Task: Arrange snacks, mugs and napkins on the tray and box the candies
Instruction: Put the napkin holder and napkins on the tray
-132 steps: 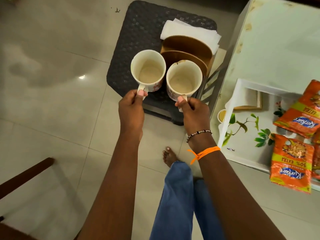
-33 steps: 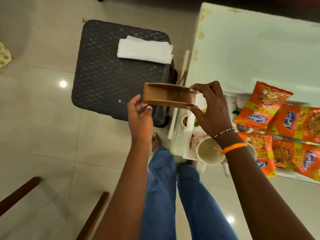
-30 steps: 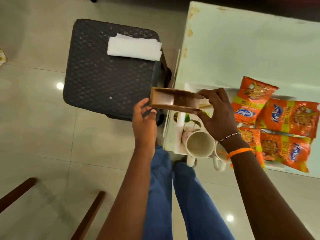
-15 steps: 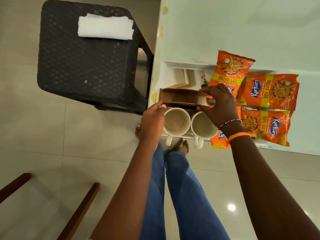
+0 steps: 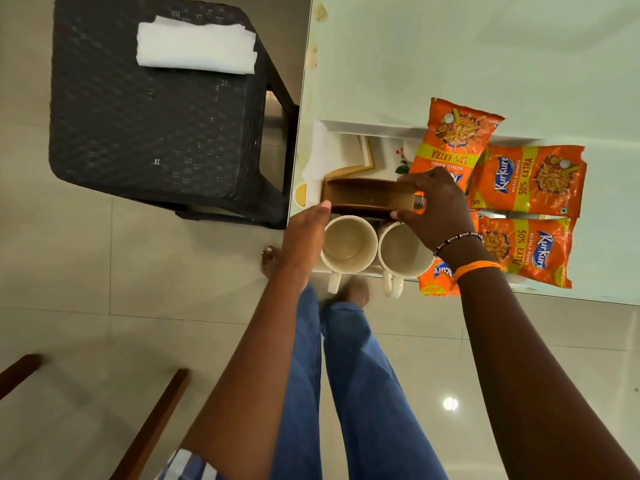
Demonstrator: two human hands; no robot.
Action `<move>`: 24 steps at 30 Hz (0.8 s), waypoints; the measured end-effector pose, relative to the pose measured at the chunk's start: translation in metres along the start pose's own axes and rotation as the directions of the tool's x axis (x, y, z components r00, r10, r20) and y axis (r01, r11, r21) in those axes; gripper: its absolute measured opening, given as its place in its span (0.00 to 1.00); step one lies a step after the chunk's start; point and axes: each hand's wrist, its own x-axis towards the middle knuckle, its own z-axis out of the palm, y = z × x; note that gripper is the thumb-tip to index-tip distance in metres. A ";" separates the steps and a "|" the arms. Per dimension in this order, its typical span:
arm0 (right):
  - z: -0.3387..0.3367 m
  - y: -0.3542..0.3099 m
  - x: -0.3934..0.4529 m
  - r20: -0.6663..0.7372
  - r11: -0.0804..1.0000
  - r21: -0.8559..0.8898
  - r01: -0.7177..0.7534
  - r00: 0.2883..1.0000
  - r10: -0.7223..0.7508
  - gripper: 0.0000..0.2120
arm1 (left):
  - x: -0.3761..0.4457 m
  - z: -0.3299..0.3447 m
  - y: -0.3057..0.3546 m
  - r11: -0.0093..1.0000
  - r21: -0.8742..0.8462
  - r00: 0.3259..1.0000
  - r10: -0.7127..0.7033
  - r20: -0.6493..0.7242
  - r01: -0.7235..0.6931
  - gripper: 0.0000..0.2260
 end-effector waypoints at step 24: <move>0.085 -0.208 0.143 0.085 0.725 0.646 -0.239 0.966 0.243 0.19 | 0.090 -0.185 0.082 0.973 -0.205 0.989 0.084 -0.119 -0.107 0.13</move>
